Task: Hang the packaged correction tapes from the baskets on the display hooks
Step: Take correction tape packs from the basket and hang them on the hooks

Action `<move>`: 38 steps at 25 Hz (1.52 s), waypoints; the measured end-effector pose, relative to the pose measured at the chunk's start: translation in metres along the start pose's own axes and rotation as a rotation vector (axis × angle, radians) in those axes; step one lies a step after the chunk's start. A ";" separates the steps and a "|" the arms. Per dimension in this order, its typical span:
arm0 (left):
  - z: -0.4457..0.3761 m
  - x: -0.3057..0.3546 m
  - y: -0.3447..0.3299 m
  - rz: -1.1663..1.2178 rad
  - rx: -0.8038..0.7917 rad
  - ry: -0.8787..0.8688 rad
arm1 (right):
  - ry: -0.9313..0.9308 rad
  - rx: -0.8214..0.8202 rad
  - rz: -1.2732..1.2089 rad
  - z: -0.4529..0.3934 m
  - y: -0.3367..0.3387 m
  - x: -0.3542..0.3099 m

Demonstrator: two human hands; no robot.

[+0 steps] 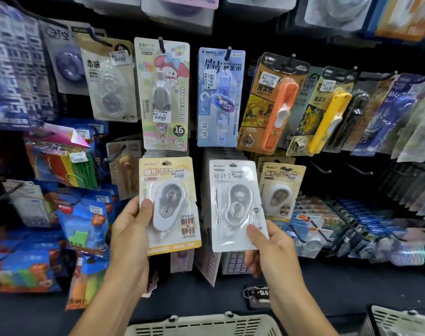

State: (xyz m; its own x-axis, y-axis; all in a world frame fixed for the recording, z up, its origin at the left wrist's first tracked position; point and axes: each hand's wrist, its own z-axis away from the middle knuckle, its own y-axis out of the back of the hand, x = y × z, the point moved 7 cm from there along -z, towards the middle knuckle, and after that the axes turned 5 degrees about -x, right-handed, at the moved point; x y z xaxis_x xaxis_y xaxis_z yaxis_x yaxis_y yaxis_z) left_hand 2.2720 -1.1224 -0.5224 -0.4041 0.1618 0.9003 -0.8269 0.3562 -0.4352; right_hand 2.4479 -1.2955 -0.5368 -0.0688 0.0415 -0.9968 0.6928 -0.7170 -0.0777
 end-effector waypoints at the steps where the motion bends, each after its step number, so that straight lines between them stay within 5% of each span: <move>1: 0.000 0.002 0.003 -0.002 0.015 -0.015 | -0.005 0.005 0.027 0.000 0.002 0.001; 8: 0.003 0.001 -0.009 0.024 -0.004 -0.040 | -0.300 0.041 -0.108 -0.005 -0.004 0.037; 13: 0.003 -0.010 -0.044 -0.108 -0.254 -0.057 | -0.036 -0.227 -0.109 -0.004 -0.040 0.015; 16: 0.006 -0.006 -0.055 -0.413 -0.371 -0.214 | 0.062 -0.072 -0.043 -0.011 -0.015 0.002; 20: 0.002 0.003 -0.044 -1.014 -0.269 -0.414 | 0.137 0.247 0.043 -0.014 0.063 -0.014; 28: 0.005 -0.013 -0.048 -1.161 -0.316 -0.422 | 0.049 0.469 0.161 -0.020 0.123 -0.011; 32: 0.004 -0.024 -0.042 -1.294 -0.319 -0.402 | -0.262 0.377 -0.003 -0.009 0.118 0.055; 35: 0.008 -0.037 -0.033 -1.330 -0.327 -0.399 | -0.284 0.290 0.171 0.022 0.109 0.113; 38: 0.010 -0.068 -0.019 -1.239 -0.356 -0.268 | -0.269 0.029 0.546 0.050 0.079 0.174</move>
State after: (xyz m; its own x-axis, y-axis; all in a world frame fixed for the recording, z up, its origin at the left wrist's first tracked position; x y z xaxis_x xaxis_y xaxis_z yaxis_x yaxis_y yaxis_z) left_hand 2.3114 -1.1499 -0.5755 0.4437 -0.6166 0.6503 -0.5719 0.3639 0.7352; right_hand 2.4544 -1.3800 -0.7150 0.1094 -0.5116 -0.8522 0.6592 -0.6043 0.4474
